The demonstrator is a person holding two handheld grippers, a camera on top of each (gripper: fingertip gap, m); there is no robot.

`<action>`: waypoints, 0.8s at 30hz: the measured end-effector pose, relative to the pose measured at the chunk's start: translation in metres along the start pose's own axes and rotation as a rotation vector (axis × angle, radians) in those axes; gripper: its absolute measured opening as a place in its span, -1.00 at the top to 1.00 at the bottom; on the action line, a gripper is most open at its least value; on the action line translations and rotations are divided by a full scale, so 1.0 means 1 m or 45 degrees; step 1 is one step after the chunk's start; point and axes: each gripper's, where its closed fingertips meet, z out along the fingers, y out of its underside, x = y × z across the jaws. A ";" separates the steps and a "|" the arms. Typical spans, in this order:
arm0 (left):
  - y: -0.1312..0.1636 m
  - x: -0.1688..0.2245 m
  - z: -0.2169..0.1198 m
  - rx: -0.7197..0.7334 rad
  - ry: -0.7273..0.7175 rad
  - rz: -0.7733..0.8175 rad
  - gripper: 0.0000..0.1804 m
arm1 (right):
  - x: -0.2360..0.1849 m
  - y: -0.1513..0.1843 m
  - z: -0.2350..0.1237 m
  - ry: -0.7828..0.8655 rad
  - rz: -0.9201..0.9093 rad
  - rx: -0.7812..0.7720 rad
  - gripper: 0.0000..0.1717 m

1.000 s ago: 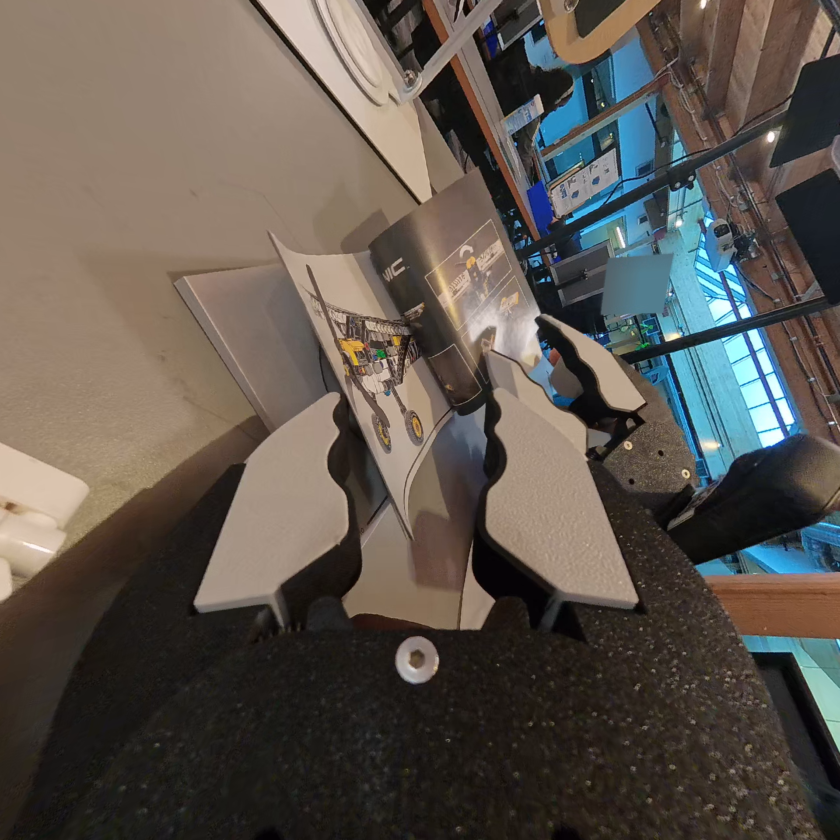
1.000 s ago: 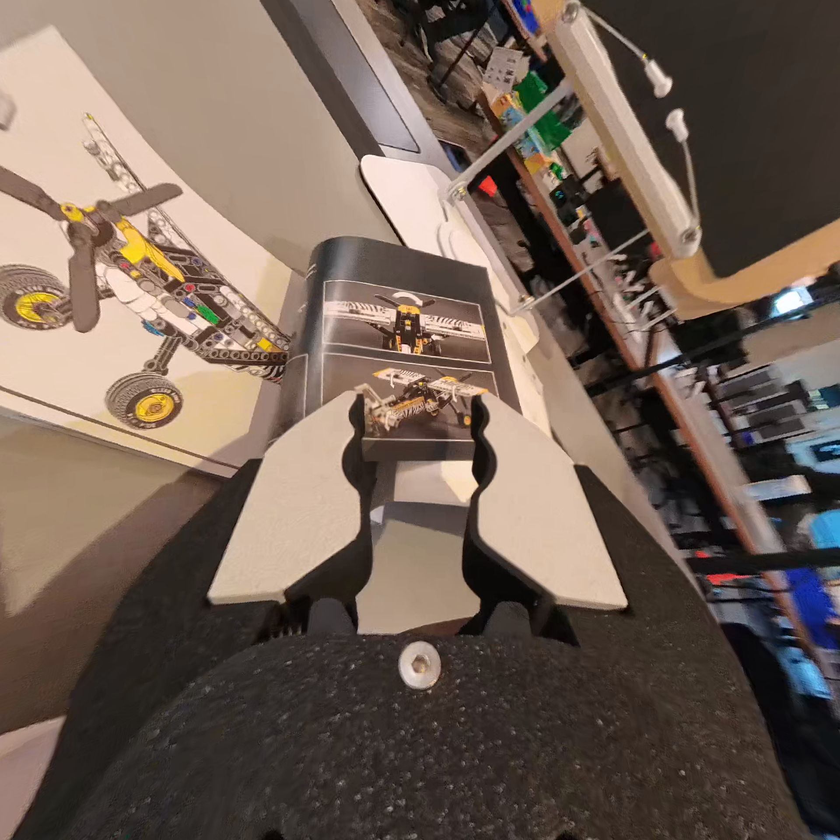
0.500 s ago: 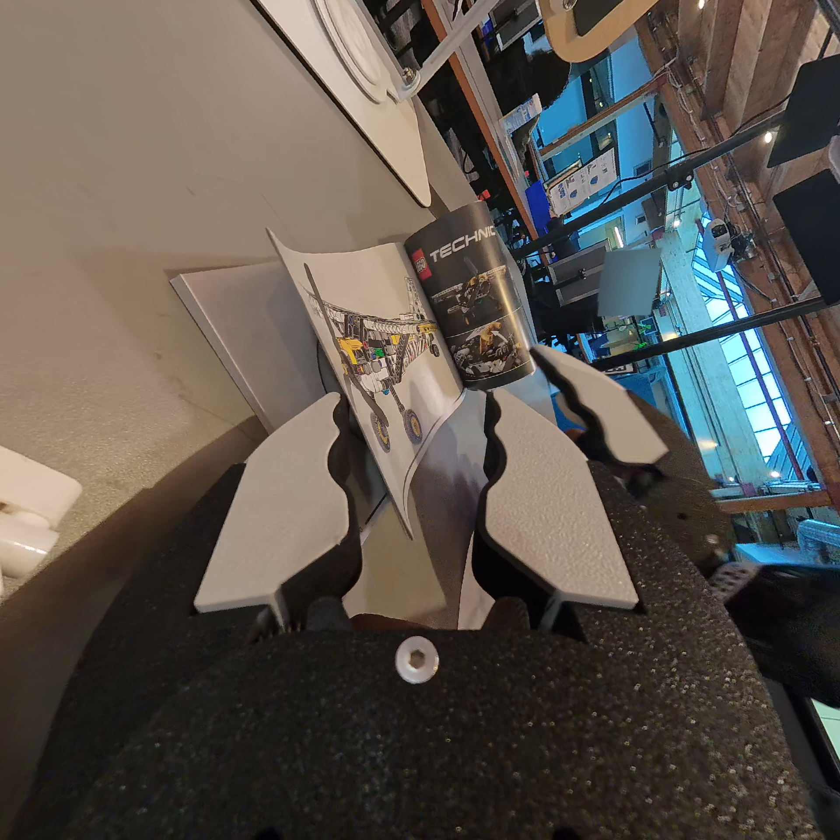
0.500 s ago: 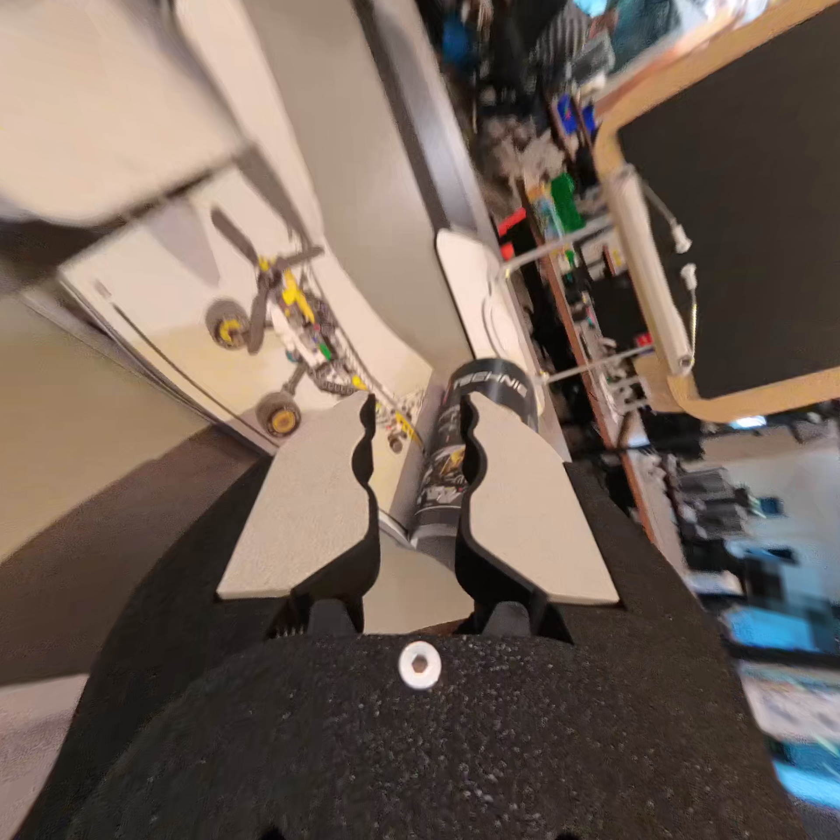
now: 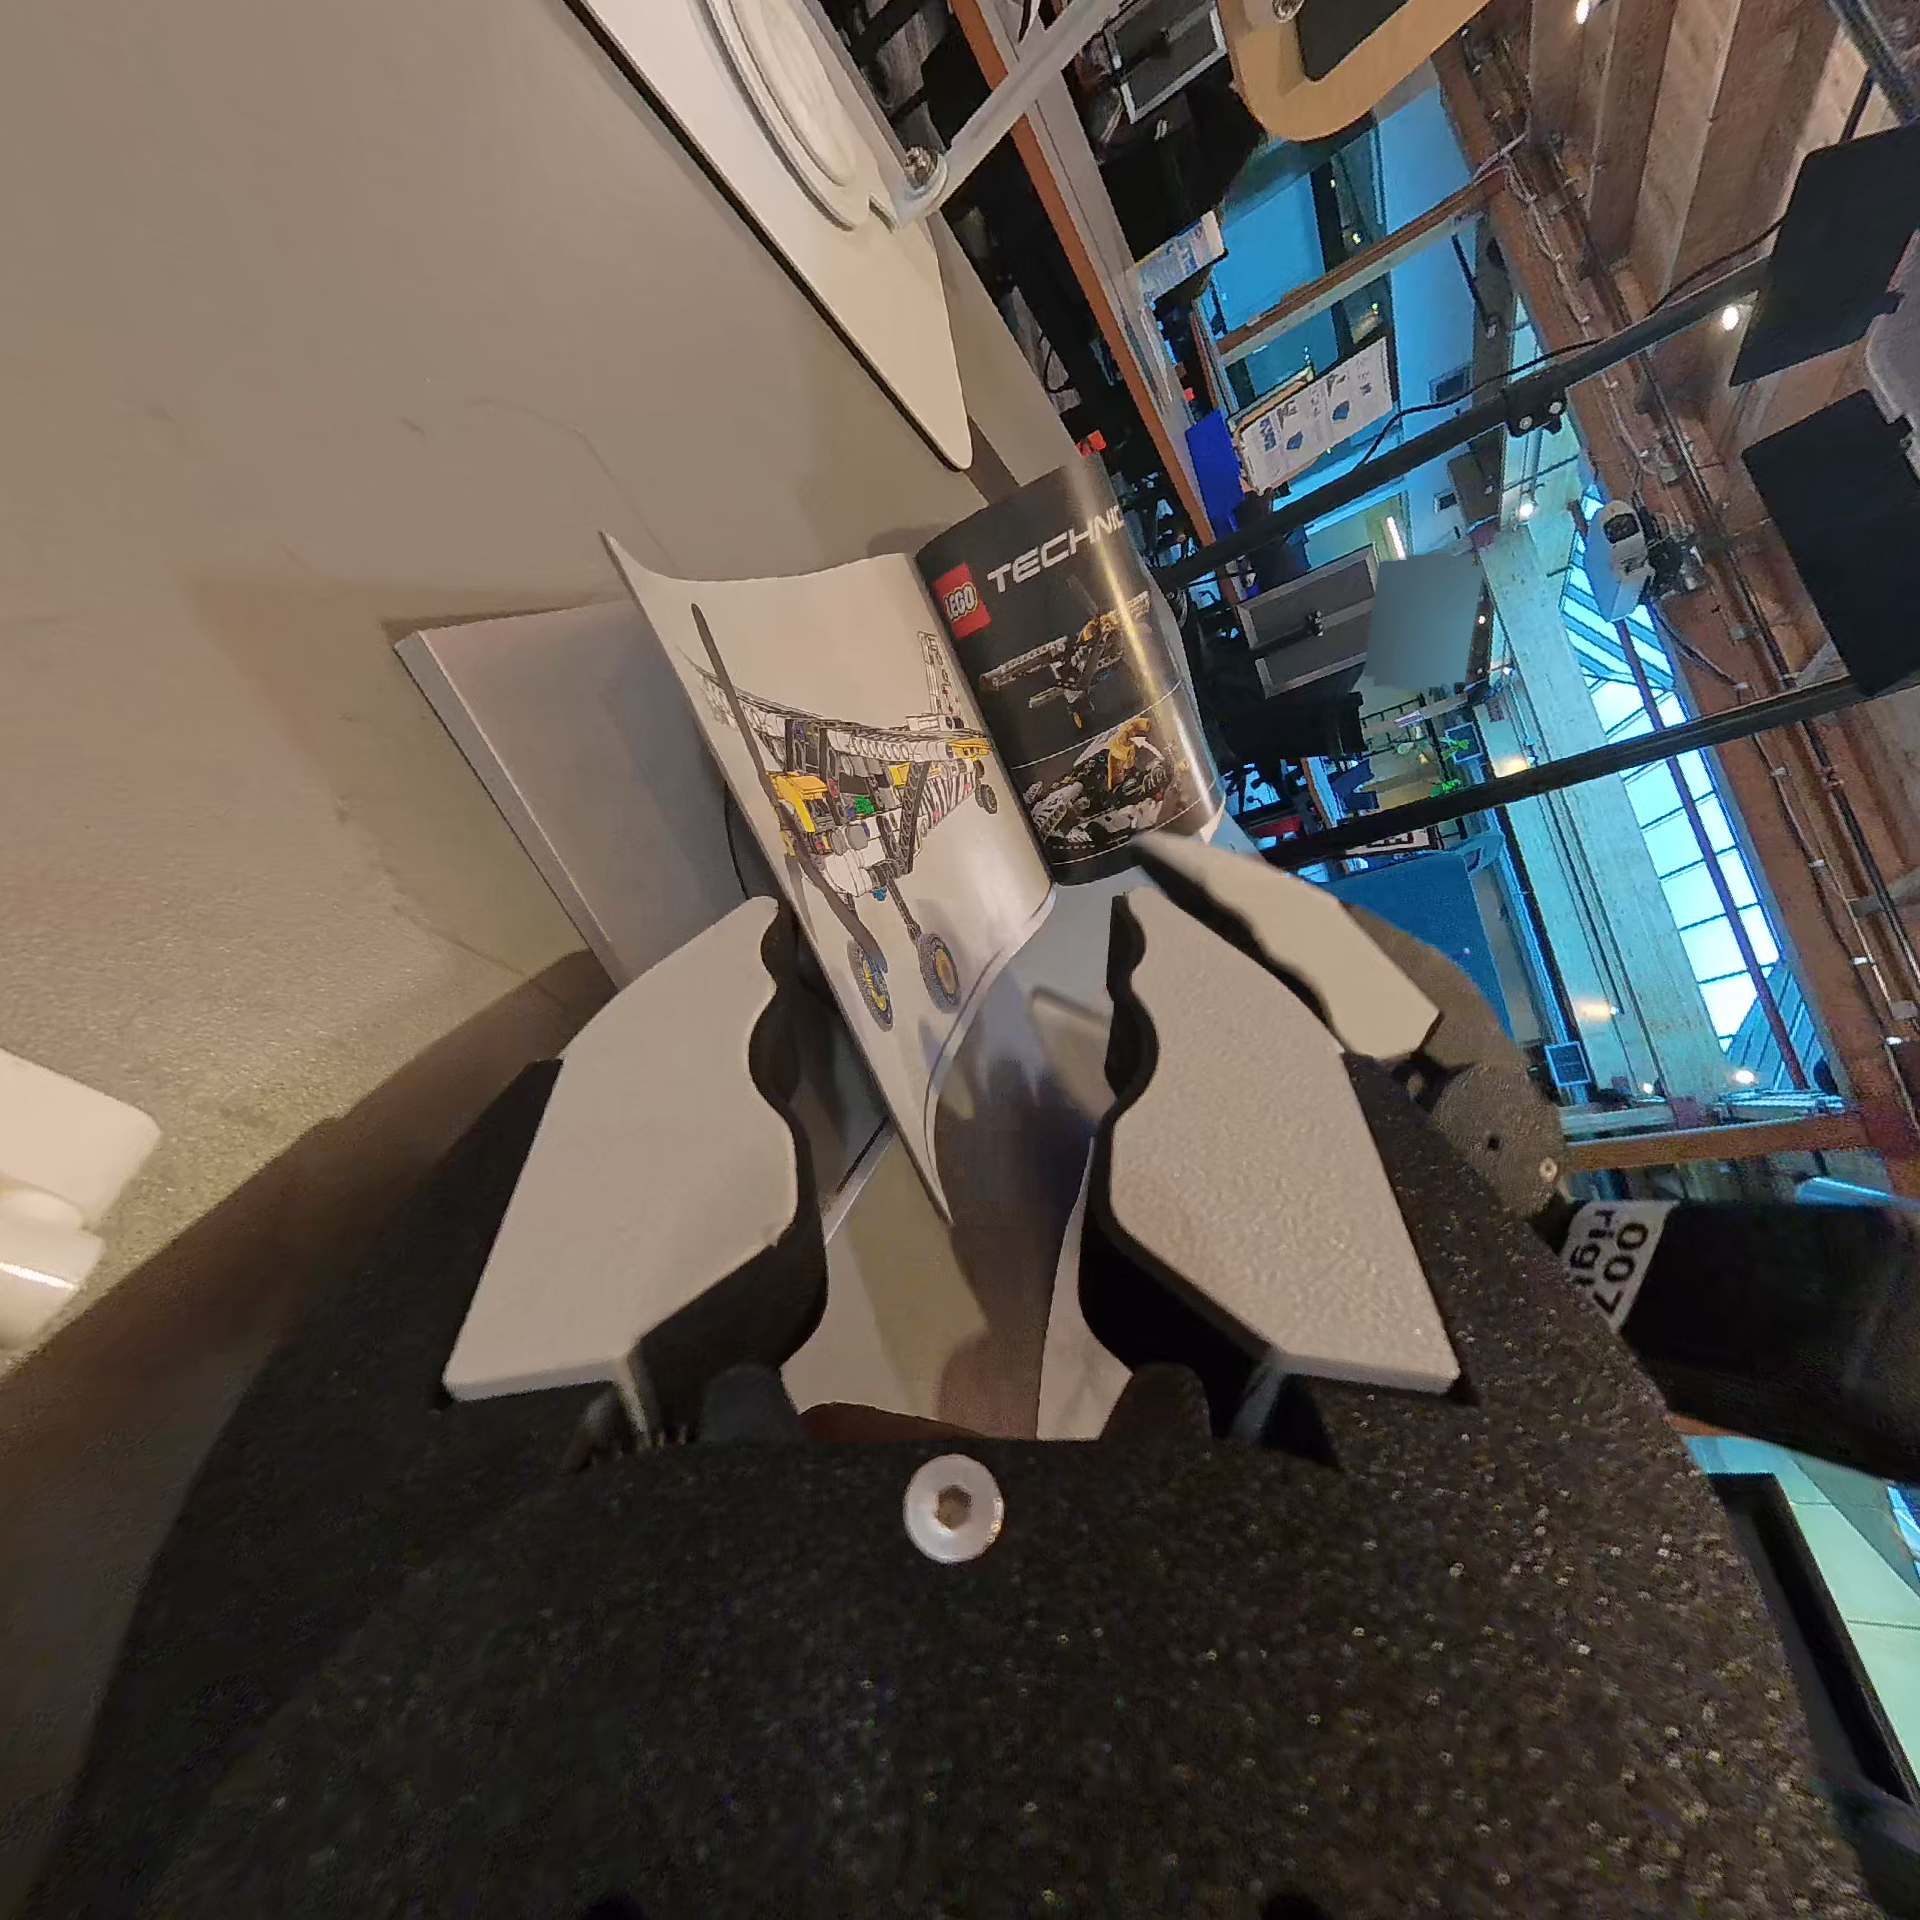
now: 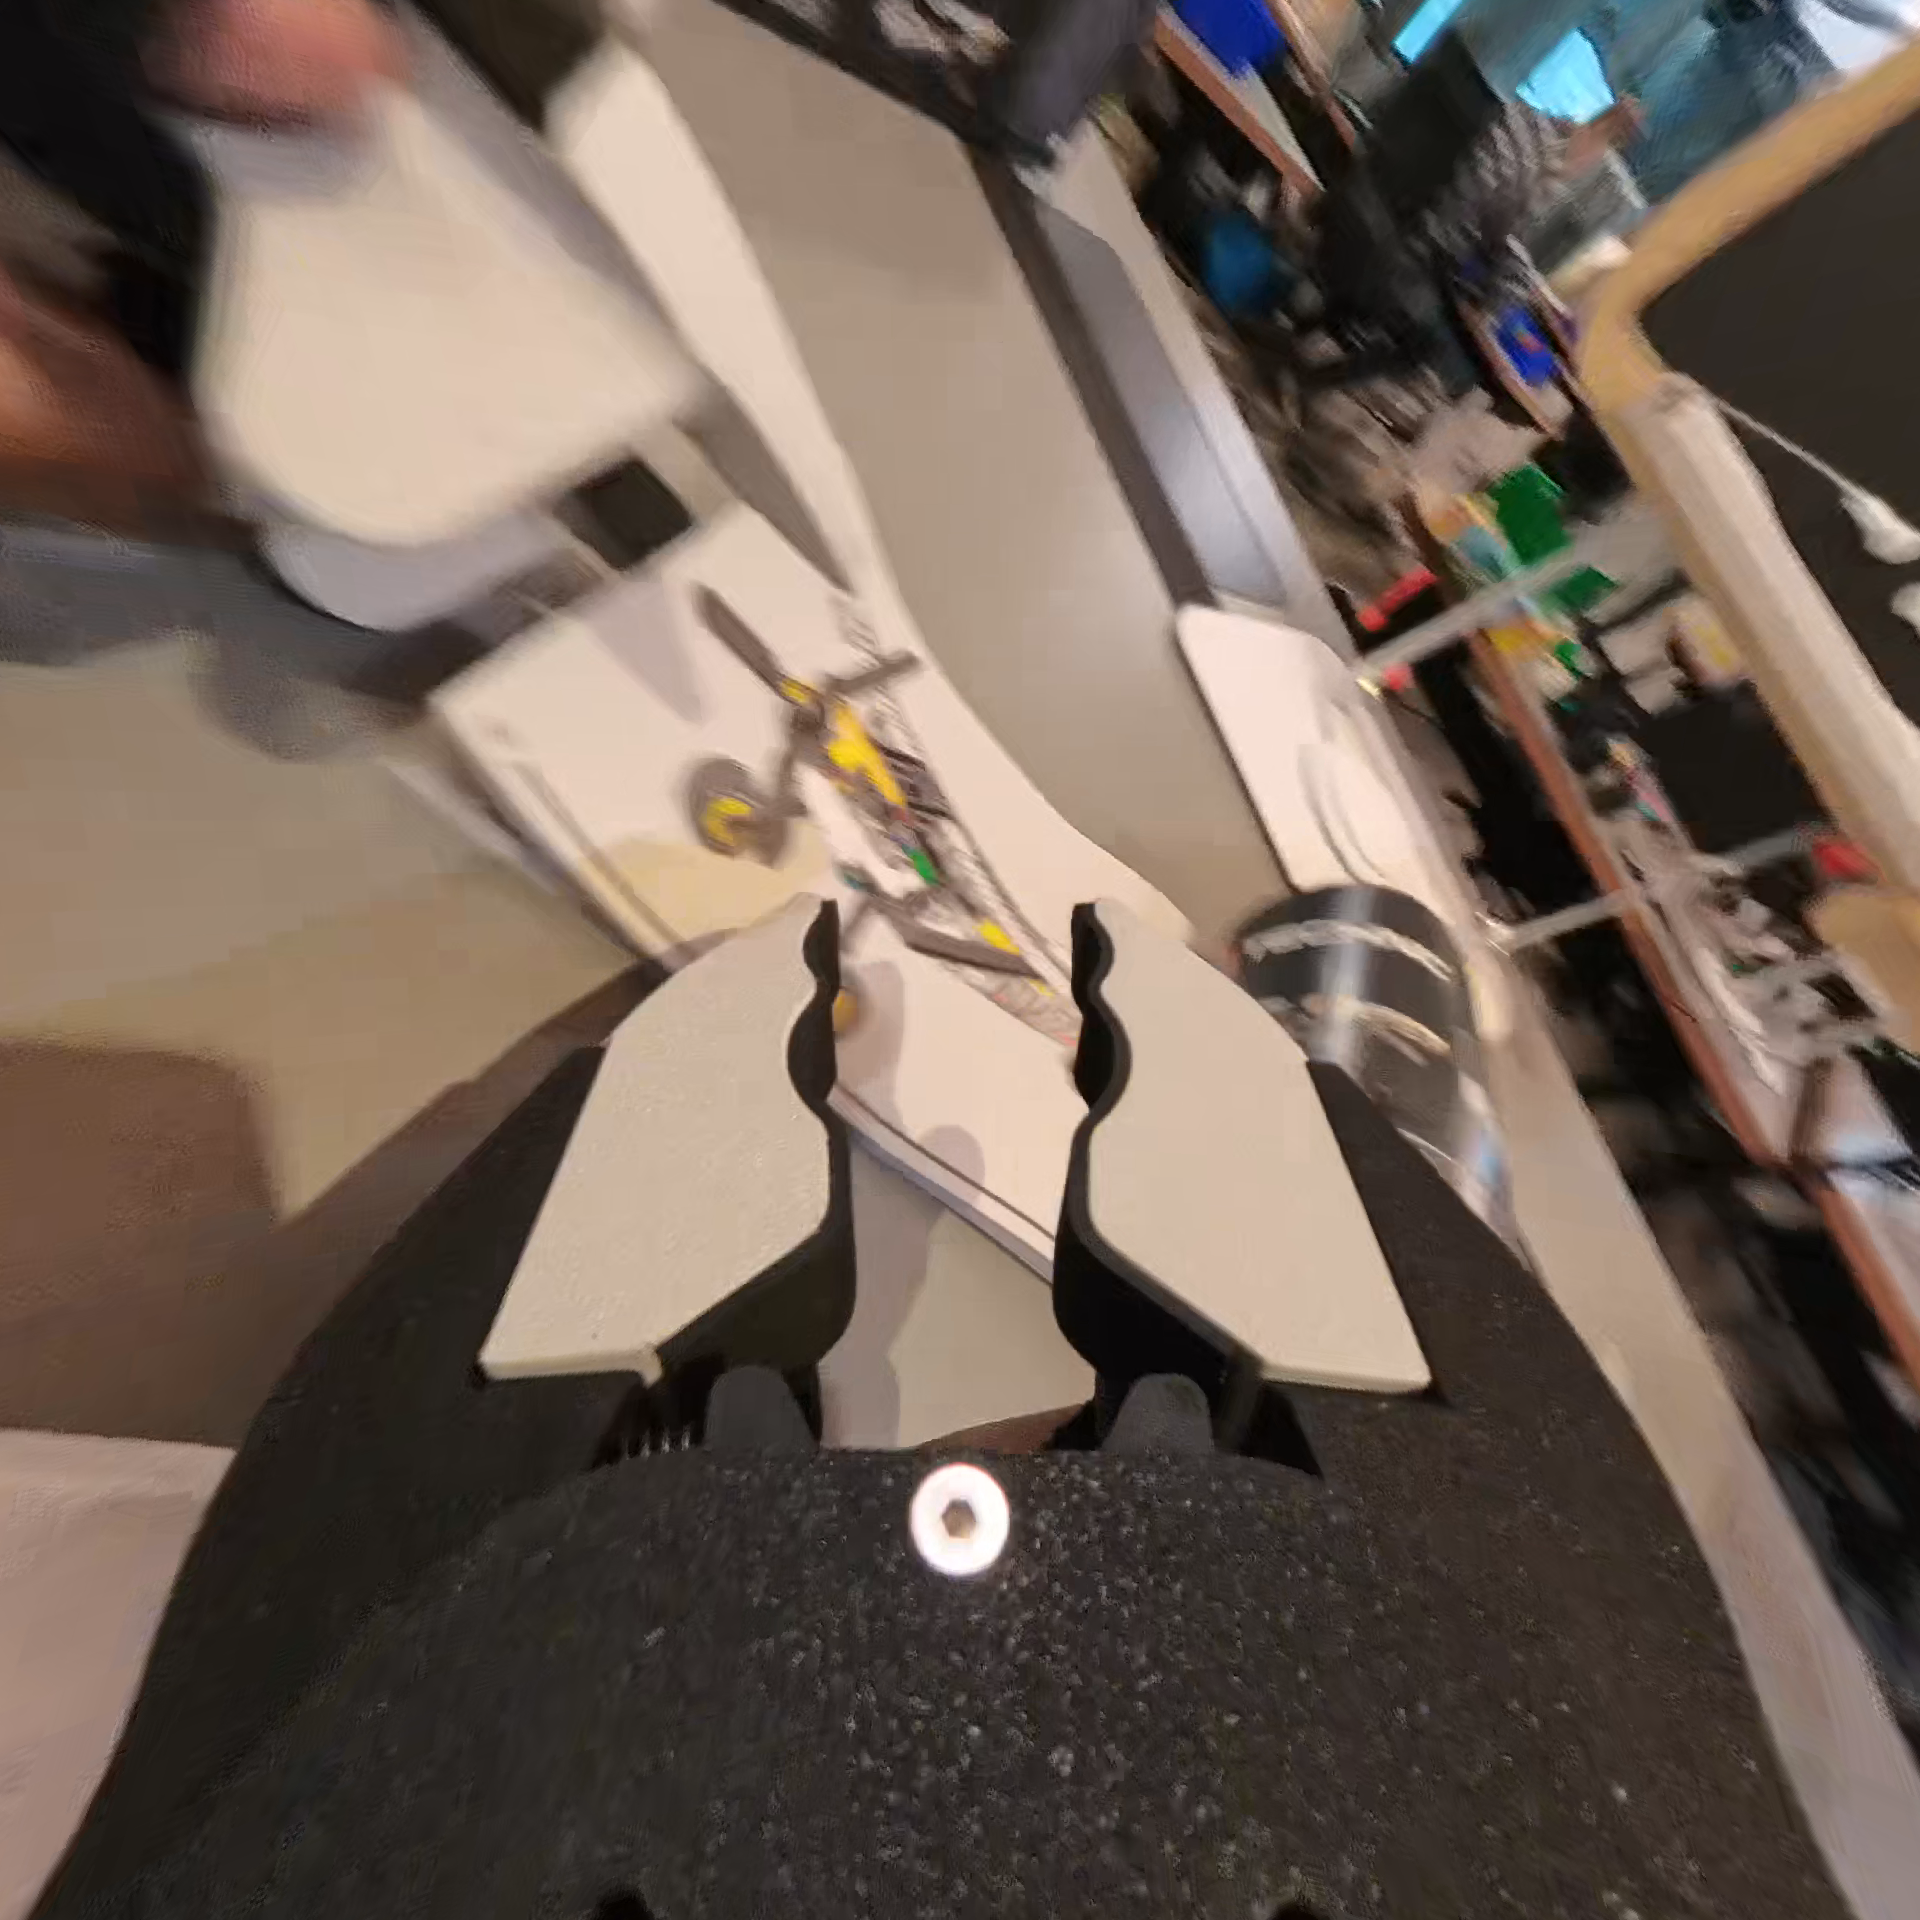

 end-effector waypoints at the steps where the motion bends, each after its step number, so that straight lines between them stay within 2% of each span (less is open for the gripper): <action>1: 0.000 0.000 0.000 -0.001 0.003 -0.004 0.36 | -0.011 -0.006 0.001 -0.065 0.004 0.036 0.49; 5: -0.001 0.003 0.000 0.000 0.029 -0.007 0.37 | -0.042 -0.022 0.000 -0.246 -0.031 0.149 0.50; 8: 0.001 0.007 0.001 -0.012 0.064 -0.017 0.38 | -0.052 -0.024 0.002 -0.298 -0.055 0.183 0.52; 11: 0.003 0.008 0.002 -0.019 0.096 -0.072 0.41 | -0.048 -0.026 0.002 -0.292 -0.020 0.209 0.55; 17: 0.002 0.010 0.002 -0.015 0.109 -0.047 0.42 | -0.039 -0.027 -0.001 -0.313 0.107 0.258 0.61; 24: 0.000 0.028 0.002 0.002 0.242 -0.037 0.42 | -0.033 -0.029 -0.007 -0.388 0.231 0.303 0.63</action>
